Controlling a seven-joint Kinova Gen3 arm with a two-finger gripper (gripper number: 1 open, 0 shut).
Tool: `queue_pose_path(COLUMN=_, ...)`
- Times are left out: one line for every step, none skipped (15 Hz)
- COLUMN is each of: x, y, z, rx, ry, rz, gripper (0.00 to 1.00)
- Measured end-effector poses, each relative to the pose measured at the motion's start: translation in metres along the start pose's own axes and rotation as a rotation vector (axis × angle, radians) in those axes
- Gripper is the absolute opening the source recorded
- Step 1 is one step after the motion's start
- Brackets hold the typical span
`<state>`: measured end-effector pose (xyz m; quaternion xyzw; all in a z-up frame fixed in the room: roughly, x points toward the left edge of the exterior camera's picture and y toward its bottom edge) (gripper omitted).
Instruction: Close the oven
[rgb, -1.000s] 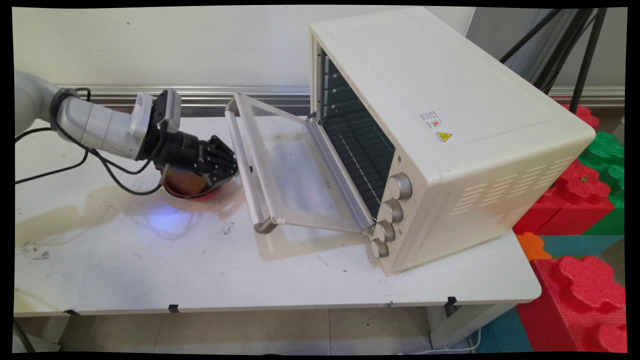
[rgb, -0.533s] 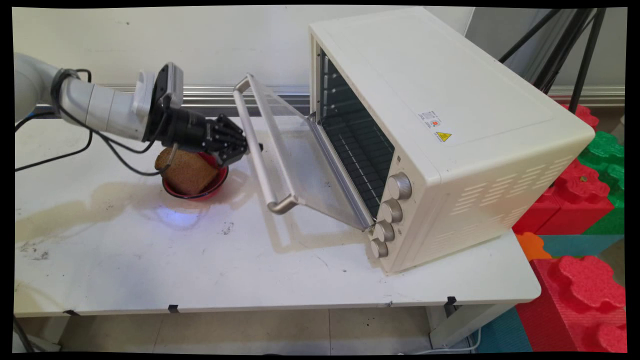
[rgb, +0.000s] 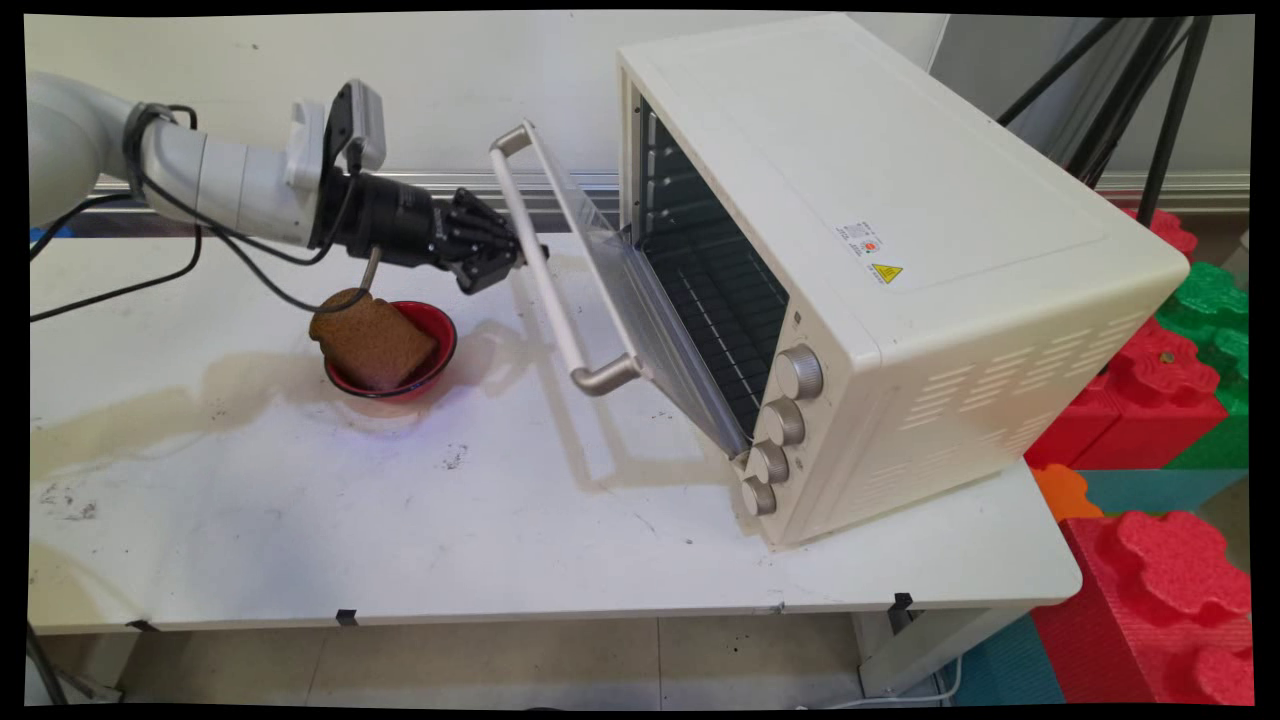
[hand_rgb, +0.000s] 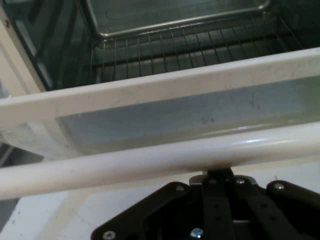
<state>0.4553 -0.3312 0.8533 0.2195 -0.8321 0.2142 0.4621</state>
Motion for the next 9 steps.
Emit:
queue_pose_path(x=0.002, y=-0.001, z=0.001, rx=0.002, ry=0.003, rz=0.0, gripper=0.0)
queue_pose_path(x=0.004, y=-0.003, z=0.001, rx=0.006, ry=0.007, rz=0.0, gripper=0.0)
queue_pose_path(x=0.005, y=-0.004, z=0.002, rx=0.007, ry=0.01, rz=0.001, gripper=0.0)
queue_pose_path(x=0.007, y=-0.005, z=0.002, rx=0.009, ry=0.013, rz=0.002, gripper=0.0)
queue_pose_path(x=0.008, y=-0.006, z=0.002, rx=0.01, ry=0.015, rz=0.004, gripper=0.0)
queue_pose_path(x=0.009, y=-0.007, z=0.002, rx=0.012, ry=0.017, rz=0.007, gripper=0.0)
queue_pose_path(x=0.011, y=-0.008, z=0.001, rx=0.013, ry=0.019, rz=0.012, gripper=0.0)
queue_pose_path(x=0.012, y=-0.009, z=0.0, rx=0.014, ry=0.021, rz=0.017, gripper=0.0)
queue_pose_path(x=0.012, y=-0.01, z=-0.002, rx=0.014, ry=0.021, rz=0.022, gripper=0.0)
